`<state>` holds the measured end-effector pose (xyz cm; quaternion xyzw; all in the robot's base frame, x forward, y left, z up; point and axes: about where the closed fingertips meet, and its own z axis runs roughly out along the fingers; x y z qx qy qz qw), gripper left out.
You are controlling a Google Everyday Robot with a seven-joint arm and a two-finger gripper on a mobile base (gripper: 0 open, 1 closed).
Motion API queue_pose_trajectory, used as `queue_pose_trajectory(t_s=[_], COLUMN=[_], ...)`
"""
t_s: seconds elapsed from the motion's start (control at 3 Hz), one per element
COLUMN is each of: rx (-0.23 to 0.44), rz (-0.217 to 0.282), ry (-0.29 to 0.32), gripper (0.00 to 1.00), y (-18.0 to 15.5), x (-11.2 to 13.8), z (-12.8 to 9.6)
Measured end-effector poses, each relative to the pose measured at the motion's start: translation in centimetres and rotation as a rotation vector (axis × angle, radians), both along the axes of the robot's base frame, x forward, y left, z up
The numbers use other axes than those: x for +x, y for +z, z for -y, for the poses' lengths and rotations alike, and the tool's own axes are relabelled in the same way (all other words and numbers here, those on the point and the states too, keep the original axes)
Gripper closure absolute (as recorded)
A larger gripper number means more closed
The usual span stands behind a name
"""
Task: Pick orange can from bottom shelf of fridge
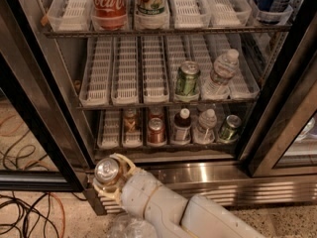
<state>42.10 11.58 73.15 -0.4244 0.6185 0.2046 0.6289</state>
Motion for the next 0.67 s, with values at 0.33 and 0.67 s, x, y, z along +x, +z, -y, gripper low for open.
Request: queue_pose_trajectory(t_s=[0.33, 0.67], rx=[-0.002, 0.001], rz=[-0.018, -0.030], ry=[0.050, 0.059], gripper=[1.00, 1.00], y=[0.09, -0.03], x=[-2.75, -3.10], z=[-0.64, -0.76])
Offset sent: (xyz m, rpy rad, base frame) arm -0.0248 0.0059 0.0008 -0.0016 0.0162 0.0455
